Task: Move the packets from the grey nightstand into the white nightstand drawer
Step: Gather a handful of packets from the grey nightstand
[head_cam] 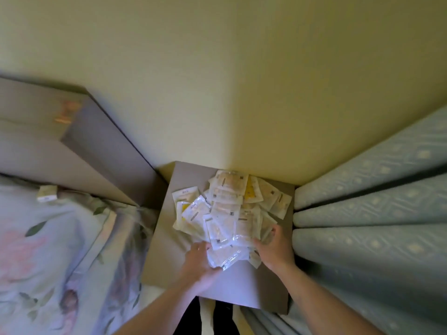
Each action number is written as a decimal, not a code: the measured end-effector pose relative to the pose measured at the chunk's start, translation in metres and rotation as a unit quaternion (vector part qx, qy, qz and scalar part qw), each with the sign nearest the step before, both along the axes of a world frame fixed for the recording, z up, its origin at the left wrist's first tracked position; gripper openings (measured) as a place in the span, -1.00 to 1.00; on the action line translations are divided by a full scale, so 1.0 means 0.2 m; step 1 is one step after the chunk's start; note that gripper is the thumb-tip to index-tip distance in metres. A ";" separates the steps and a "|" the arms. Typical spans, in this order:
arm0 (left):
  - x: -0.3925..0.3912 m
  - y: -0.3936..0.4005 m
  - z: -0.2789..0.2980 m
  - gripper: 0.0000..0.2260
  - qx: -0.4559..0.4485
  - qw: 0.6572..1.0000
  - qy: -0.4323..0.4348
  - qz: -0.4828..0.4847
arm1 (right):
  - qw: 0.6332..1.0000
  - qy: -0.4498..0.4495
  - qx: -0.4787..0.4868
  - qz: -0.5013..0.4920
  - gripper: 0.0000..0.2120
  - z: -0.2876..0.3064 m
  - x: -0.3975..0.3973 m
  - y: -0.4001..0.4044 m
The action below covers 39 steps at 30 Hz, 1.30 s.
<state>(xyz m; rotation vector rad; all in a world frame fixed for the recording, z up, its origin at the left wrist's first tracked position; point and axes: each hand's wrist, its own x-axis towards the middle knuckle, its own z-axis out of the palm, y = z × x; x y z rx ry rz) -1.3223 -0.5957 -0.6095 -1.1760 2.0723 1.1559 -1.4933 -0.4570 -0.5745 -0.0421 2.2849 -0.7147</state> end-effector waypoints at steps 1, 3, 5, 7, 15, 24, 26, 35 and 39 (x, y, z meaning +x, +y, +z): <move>-0.01 0.01 -0.06 -0.35 -0.007 1.000 0.001 0.004 | 1.000 0.003 0.000 -0.003 -0.42 -0.06 -0.01 -0.02; -0.03 0.04 -0.15 -0.30 -0.027 0.999 -0.004 0.018 | 1.000 0.011 -0.011 -0.012 -0.33 -0.17 -0.02 -0.07; -0.04 0.07 -0.23 -0.30 -0.061 0.998 -0.010 0.021 | 0.999 0.028 -0.014 -0.026 -0.25 -0.27 -0.02 -0.11; -0.04 0.09 -0.29 -0.35 -0.088 0.996 -0.007 0.024 | 0.997 0.053 -0.005 -0.048 -0.16 -0.34 -0.01 -0.14; 0.10 0.05 -0.33 -0.83 0.073 0.997 -0.001 0.035 | 0.995 0.029 -0.004 -0.092 -0.39 -0.40 0.02 -0.10; 0.17 -0.34 0.05 -0.78 -0.073 0.988 0.125 -0.059 | 0.997 -0.004 -0.016 -0.072 -0.87 -0.28 0.03 0.15; 0.05 -0.43 0.10 -0.90 -0.071 0.988 0.120 -0.073 | 0.997 0.024 -0.029 -0.074 -0.77 -0.24 0.02 0.17; -0.72 -0.60 0.00 -0.89 -0.046 0.988 0.149 -0.003 | 0.990 0.032 -0.094 -0.105 -0.81 -0.15 -0.11 0.17; -0.93 -0.64 -0.13 -0.79 -0.050 0.990 0.119 0.054 | 0.983 0.021 -0.114 -0.139 -0.84 -0.20 -0.13 0.17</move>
